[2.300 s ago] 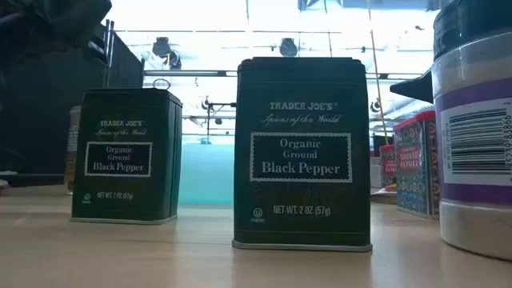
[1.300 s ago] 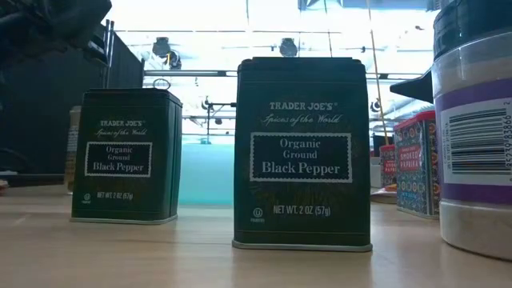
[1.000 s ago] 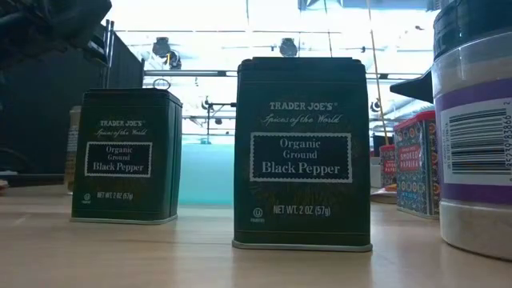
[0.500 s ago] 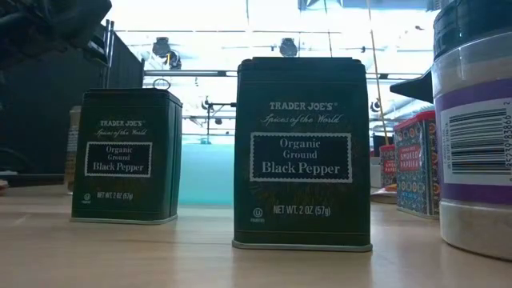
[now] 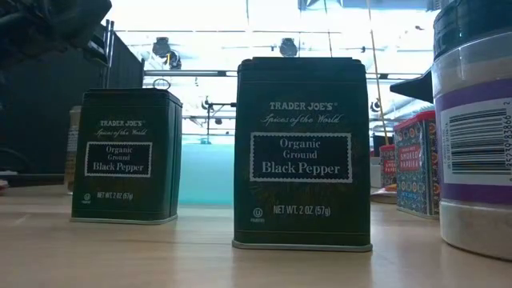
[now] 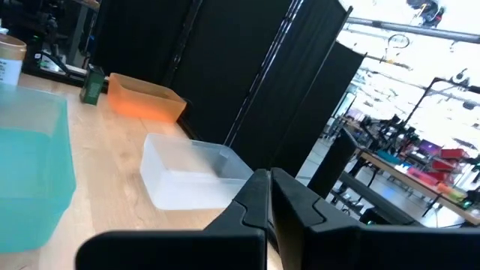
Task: Sort spices by type
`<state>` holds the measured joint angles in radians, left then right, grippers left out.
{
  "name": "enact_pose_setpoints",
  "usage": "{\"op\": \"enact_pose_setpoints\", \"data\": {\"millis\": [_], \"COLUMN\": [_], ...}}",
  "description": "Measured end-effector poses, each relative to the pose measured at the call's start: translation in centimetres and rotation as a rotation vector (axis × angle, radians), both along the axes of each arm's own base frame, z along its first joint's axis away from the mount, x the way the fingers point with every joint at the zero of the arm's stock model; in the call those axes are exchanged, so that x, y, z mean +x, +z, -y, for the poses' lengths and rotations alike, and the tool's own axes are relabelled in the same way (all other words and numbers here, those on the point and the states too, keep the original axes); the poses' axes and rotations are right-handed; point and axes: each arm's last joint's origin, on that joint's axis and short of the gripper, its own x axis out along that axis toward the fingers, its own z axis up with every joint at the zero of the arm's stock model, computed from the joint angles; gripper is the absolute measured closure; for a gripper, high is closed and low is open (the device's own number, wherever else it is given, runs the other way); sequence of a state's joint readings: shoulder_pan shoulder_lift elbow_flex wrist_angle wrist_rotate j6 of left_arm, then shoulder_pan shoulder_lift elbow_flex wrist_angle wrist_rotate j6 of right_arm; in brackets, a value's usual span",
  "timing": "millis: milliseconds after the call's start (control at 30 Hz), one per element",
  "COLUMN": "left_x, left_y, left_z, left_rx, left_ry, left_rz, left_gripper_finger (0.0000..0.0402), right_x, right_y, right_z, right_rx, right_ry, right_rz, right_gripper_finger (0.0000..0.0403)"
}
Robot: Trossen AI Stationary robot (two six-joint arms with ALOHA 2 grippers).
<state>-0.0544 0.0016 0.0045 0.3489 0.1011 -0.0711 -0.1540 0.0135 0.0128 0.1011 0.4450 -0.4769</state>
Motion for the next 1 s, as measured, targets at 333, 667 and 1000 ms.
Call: {"op": "enact_pose_setpoints", "data": {"millis": [333, 667, 1000], "left_x": [-0.8, -0.4, 0.8], "left_y": [1.7, 1.9, 2.2], "left_z": [0.0, -0.1, -0.3], "left_rx": [-0.080, -0.017, -0.054], "left_ry": [-0.033, 0.036, 0.124], "left_rz": [0.181, 0.173, 0.084], "left_gripper_finger": [0.0379, 0.0379, 0.0379], "right_x": [0.0, -0.1, -0.1], "right_y": [0.2, 1.3, 4.7], "right_z": [0.0, -0.2, -0.7], "right_rx": [-0.017, 0.268, 0.344], "right_ry": [-0.004, 0.132, 0.346], "right_rz": [0.008, 0.327, 0.508], "right_gripper_finger": [0.0403, 0.0403, 0.0403]}}
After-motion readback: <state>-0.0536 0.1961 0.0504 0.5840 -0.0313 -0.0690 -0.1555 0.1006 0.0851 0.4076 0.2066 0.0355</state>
